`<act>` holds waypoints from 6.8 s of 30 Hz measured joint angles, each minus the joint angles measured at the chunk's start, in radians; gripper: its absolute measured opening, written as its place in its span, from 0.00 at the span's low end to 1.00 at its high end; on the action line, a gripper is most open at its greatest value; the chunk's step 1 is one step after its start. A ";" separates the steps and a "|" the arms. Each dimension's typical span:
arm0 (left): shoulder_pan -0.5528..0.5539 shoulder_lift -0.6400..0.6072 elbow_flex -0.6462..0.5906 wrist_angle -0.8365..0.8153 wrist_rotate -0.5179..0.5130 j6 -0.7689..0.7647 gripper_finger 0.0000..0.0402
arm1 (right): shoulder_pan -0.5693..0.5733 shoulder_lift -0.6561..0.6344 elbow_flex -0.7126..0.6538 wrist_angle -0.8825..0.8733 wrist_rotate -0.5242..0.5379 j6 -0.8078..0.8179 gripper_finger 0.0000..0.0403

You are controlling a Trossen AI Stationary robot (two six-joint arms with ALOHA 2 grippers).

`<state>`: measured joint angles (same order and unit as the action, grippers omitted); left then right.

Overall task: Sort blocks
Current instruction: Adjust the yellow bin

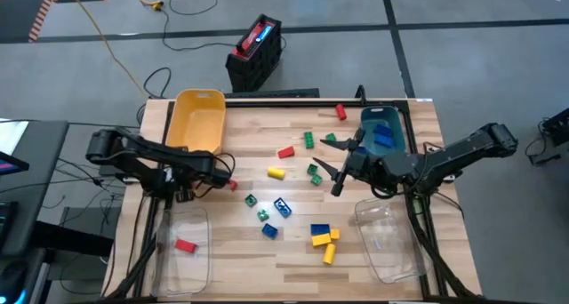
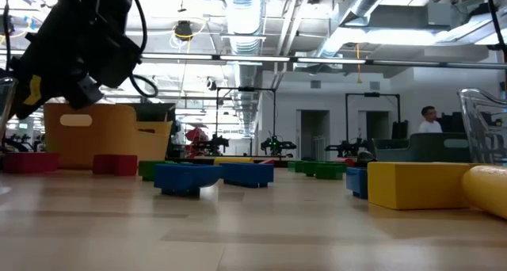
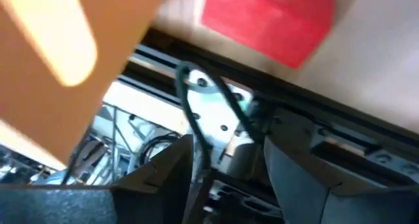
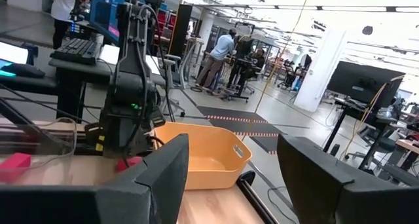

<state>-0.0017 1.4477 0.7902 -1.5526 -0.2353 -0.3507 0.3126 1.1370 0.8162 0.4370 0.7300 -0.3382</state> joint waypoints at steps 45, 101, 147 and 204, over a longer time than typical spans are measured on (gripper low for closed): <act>-0.094 -0.378 -0.020 0.272 0.172 -0.921 0.45 | 0.015 -0.042 0.065 0.036 0.001 -0.225 0.62; 0.099 -0.066 -0.003 0.242 0.168 -0.610 0.63 | -0.051 -0.037 0.063 -0.103 -0.080 -0.181 0.62; 0.430 0.159 0.325 0.357 -0.133 0.217 0.43 | -0.019 -0.037 0.063 -0.135 -0.077 -0.158 0.62; 0.348 0.136 0.324 0.046 -0.109 0.372 0.08 | -0.005 -0.037 0.063 -0.137 -0.075 -0.159 0.62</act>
<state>0.3462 1.5838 1.1145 -1.5070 -0.3445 0.0216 0.3077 1.1004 0.8787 0.3000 0.6548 -0.4969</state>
